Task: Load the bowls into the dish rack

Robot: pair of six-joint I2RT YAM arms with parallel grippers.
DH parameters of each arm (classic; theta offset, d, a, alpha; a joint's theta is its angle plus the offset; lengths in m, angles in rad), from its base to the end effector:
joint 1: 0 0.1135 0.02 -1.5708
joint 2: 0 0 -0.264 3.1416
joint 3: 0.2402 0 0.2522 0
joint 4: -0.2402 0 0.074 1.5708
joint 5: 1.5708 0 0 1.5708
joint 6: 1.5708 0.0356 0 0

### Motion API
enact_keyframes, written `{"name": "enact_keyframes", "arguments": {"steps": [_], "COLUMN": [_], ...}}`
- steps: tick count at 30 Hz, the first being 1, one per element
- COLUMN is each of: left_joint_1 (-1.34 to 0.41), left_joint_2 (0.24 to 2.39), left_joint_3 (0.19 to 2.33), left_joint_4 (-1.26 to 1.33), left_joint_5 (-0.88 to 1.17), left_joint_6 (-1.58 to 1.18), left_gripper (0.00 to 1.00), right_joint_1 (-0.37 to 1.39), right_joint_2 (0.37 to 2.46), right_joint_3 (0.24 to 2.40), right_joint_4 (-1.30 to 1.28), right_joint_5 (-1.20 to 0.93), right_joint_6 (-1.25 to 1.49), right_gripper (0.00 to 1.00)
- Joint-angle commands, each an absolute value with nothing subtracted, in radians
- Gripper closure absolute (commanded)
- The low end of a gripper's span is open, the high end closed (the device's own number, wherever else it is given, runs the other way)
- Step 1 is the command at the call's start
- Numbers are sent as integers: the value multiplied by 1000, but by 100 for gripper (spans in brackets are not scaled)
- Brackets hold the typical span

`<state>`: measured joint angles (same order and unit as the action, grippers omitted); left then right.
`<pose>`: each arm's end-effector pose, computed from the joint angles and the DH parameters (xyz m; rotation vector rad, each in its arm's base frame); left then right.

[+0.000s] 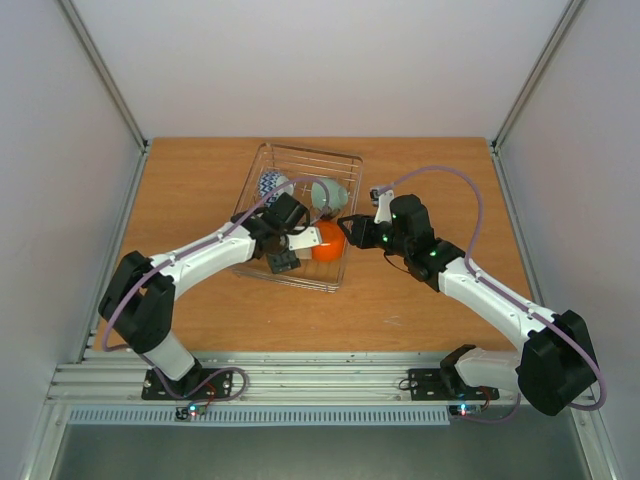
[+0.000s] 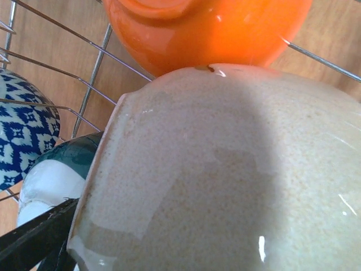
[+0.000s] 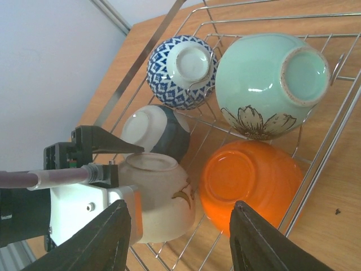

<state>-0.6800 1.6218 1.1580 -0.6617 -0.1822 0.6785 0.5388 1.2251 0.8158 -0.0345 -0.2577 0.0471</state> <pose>0.2578 -0.2002 0.2229 1.6444 2.1250 0.2449 0.2332 0.1500 0.2729 -0.6614 1.9468 0.6281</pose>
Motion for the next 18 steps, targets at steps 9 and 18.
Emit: {"name": "enact_keyframes", "arguments": {"steps": [9, 18], "left_joint_1": [-688, -688], "left_joint_2": [1505, 1482], "left_joint_3": [1138, 1137], "left_joint_4": [-847, -890], "left_joint_5": [-43, -3], "left_joint_6": [627, 612], "left_gripper": [9, 9], "right_joint_1": [545, 545], "right_joint_2": [1210, 1204], "right_joint_3": [812, 809], "right_joint_4": [-10, -9], "right_joint_5": [-238, -237], "right_joint_6": [63, 70], "right_gripper": [51, 51]}}
